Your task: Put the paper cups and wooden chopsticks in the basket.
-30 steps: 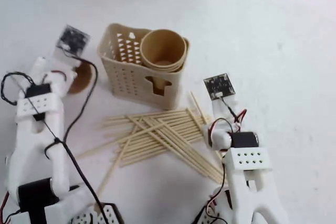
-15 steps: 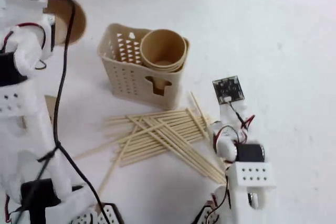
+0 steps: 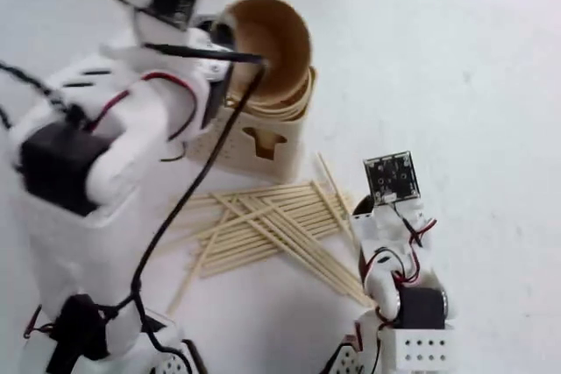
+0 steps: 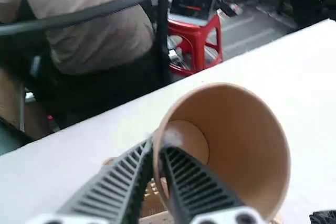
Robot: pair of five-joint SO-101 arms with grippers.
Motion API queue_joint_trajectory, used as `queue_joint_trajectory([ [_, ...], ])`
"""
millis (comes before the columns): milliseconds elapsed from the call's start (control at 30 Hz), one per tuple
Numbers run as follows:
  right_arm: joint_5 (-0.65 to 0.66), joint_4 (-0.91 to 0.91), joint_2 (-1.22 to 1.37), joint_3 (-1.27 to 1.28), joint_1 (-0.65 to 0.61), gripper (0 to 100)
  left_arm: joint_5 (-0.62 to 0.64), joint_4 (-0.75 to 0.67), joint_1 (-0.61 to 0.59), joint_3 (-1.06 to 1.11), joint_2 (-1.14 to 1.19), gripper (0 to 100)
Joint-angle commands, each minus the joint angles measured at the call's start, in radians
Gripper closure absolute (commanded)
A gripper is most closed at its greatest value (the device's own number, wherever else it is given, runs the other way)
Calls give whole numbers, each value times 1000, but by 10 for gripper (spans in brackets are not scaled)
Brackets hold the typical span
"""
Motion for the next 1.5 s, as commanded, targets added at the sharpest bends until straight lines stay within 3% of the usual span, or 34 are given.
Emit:
queue_joint_trajectory([
  [0, 8, 19, -44, -3, 8, 981, 49, -95, 21, 126, -7, 976],
  [267, 9, 19, -47, -3, 8, 980, 58, -204, 24, 287, -7, 971],
  [467, 9, 19, -47, -3, 8, 980, 58, -201, 16, 331, -8, 832],
  [633, 9, 19, -47, -3, 8, 981, 58, -201, -44, 293, -10, 847],
  [800, 9, 19, -47, -3, 8, 981, 55, -201, -186, 269, -15, 848],
  [967, 9, 19, -47, -3, 8, 980, 34, -222, -418, 342, 35, 846],
  [1233, 11, 19, -45, 14, -47, 978, -203, -207, -748, 345, 364, 845],
  [1333, 11, 19, -45, 15, -48, 978, -292, -101, -802, 195, 512, 836],
  [1467, 11, 19, -45, 15, -50, 978, -411, 120, -831, -100, 711, 747],
])
